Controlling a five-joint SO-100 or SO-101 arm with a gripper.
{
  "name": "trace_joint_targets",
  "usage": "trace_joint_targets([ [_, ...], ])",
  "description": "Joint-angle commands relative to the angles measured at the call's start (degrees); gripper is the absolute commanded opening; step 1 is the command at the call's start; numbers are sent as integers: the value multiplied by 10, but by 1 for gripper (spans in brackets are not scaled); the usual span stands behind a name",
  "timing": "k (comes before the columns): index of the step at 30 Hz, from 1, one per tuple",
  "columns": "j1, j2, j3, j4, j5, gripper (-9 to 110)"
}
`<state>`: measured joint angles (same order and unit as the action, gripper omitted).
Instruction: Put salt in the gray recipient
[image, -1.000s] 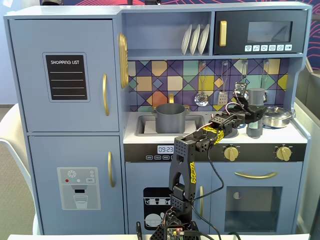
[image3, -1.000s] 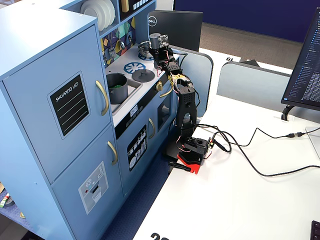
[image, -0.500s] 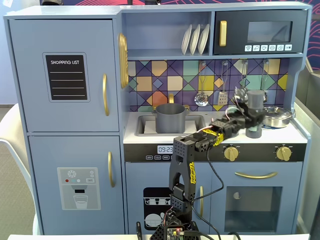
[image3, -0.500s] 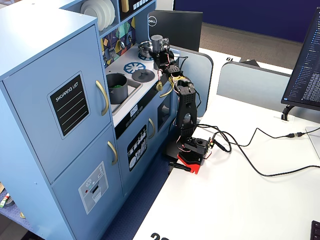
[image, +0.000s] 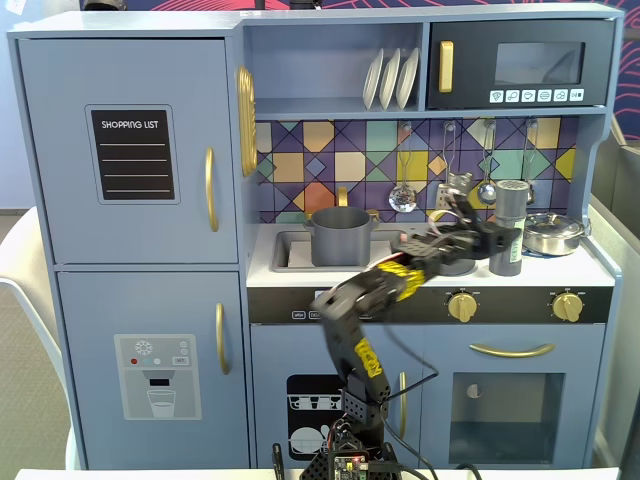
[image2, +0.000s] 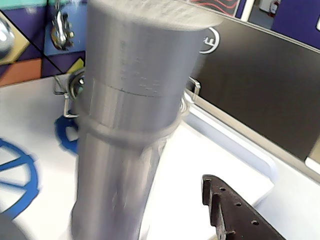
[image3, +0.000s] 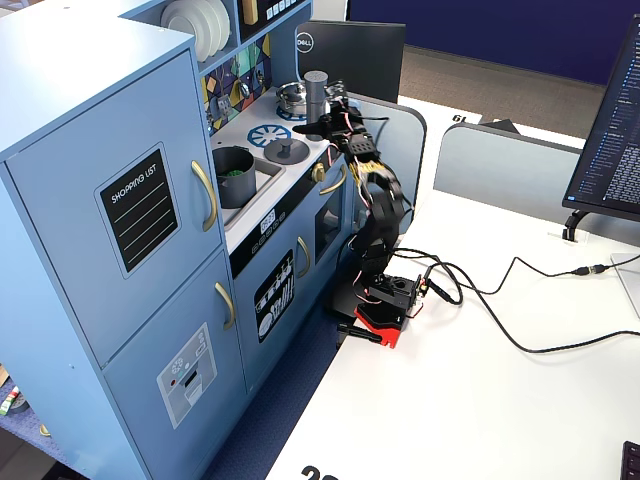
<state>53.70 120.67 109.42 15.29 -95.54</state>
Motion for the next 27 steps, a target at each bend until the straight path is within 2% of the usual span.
trace_joint_targets([
  [1,-10,229,41,168,20,79],
  [3,-37,315,69,273,27,79],
  [6,-103,424,91,452,3,72],
  [7,-134,451,98,505,-15,65],
  [9,-196,498,118,592,-59,44],
  [12,-300,552,178,661,-67,12],
  [14,-359,581,236,680,-50,0],
  [19,-423,611,406,656,29,0],
  [27,-472,618,653,497,58,1],
])
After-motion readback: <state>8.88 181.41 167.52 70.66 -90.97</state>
